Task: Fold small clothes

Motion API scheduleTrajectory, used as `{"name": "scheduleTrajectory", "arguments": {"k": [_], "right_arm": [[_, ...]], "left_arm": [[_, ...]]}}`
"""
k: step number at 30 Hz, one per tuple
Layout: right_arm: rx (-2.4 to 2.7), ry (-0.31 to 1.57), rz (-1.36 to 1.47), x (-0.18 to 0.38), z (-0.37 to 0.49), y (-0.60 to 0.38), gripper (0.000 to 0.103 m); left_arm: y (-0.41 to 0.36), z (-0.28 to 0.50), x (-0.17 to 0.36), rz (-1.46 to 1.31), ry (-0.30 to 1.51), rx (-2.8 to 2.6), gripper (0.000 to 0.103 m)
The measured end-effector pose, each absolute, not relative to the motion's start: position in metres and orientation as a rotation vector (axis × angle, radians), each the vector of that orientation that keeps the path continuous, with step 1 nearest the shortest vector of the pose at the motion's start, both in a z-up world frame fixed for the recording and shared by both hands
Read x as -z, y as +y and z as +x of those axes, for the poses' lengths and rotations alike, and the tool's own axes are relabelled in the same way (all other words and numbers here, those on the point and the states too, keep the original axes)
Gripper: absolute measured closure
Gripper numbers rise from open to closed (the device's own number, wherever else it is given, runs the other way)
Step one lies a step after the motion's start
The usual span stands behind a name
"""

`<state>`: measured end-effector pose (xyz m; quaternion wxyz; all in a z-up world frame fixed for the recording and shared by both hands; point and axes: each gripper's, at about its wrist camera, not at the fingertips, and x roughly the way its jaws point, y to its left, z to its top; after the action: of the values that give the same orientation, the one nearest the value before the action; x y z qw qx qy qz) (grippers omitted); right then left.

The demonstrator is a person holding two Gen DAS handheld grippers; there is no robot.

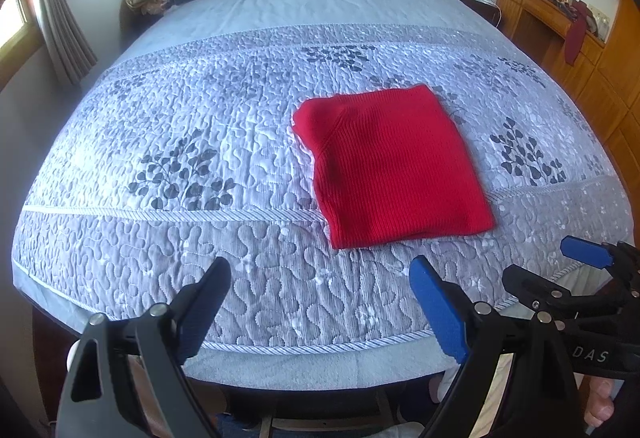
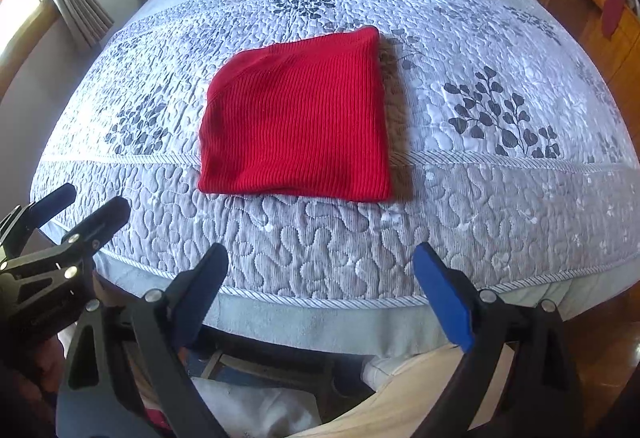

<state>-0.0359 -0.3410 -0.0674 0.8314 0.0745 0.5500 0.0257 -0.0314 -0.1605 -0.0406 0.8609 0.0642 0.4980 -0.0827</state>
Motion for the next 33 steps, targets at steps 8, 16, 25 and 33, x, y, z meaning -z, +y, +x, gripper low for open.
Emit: {"name": "scheduleTrajectory", "arguments": {"k": [8,16,25,33], "right_arm": [[-0.048,1.181,0.137,0.074,-0.033,-0.338,0.010],[-0.014,1.162,0.106,0.072,-0.028,-0.341,0.010],[0.003,1.154,0.100,0.069,-0.025,-0.343,0.010],[0.014,1.166,0.104,0.073,-0.026,-0.346,0.010]], "left_arm": [[-0.159,-0.026,0.059,0.135,1.097,0.164,0.012],[-0.155,-0.022,0.058,0.139,1.086,0.146,0.012],[-0.153,-0.019,0.059,0.138,1.089,0.139,0.012],[-0.149,-0.017,0.061,0.138,1.087,0.121,0.012]]}}
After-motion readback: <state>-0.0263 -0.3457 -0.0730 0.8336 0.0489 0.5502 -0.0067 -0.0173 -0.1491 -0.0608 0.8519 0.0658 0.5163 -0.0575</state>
